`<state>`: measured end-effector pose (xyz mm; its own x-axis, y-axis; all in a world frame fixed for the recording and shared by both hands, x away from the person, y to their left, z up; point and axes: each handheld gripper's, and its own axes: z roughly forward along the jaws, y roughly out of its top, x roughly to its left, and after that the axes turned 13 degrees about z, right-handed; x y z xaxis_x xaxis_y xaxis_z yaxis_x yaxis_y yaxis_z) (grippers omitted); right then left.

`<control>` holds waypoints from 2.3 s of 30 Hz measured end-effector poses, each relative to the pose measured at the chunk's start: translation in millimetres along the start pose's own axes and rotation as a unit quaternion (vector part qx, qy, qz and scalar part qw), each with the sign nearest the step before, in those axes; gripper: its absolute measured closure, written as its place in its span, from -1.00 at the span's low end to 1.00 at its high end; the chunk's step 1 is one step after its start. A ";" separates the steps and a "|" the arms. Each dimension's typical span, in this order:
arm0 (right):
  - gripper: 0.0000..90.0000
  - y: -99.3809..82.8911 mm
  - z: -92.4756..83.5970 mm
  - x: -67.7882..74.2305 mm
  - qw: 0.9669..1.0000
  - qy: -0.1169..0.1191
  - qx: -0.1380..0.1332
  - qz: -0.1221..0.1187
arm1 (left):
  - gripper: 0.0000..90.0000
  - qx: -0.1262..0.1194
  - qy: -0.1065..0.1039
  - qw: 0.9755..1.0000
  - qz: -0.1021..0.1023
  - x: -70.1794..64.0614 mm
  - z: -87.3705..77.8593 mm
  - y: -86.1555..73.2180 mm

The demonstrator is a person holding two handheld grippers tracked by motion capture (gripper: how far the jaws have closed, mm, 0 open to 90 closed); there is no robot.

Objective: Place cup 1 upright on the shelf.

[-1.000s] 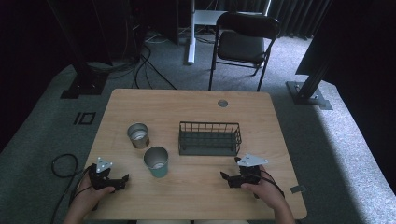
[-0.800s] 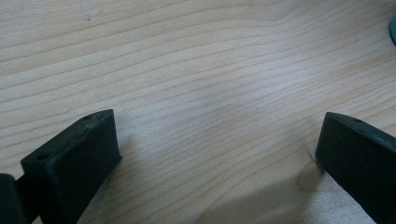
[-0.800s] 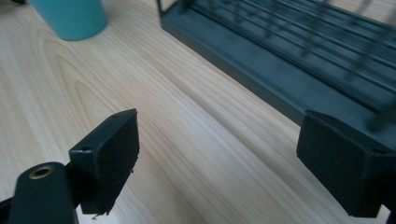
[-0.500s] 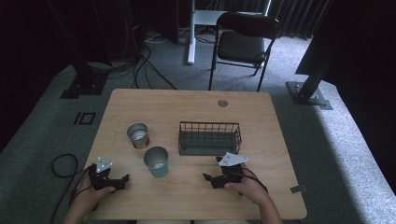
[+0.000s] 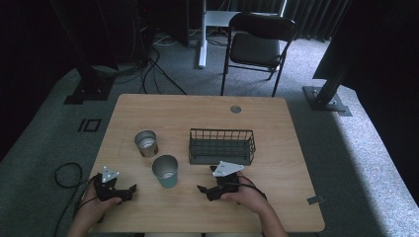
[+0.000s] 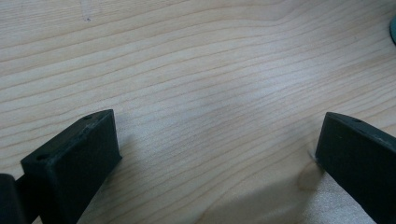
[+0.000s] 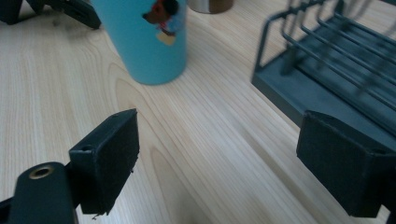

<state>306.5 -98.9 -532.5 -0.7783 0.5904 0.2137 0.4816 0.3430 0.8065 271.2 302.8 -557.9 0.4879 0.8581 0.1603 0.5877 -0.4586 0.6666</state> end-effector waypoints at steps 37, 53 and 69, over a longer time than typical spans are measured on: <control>-0.71 38.9 55.8 44.8 0.996 0.060 -0.044 -0.041 | -1.00 0.000 0.000 1.000 0.000 0.0 0.0 0.0; -0.72 44.4 70.1 51.5 0.995 0.069 -0.068 -0.029 | -1.00 0.000 0.000 1.000 0.000 0.0 0.0 0.0; -0.73 50.0 79.1 56.1 0.994 0.061 -0.092 -0.027 | -1.00 0.000 0.000 1.000 0.000 0.0 0.0 0.0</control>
<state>318.8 9.2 -523.8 -0.8500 0.4774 0.2229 0.3644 0.2270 0.9032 271.2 302.9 -557.9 0.4881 0.8580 0.1600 0.5876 -0.4585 0.6667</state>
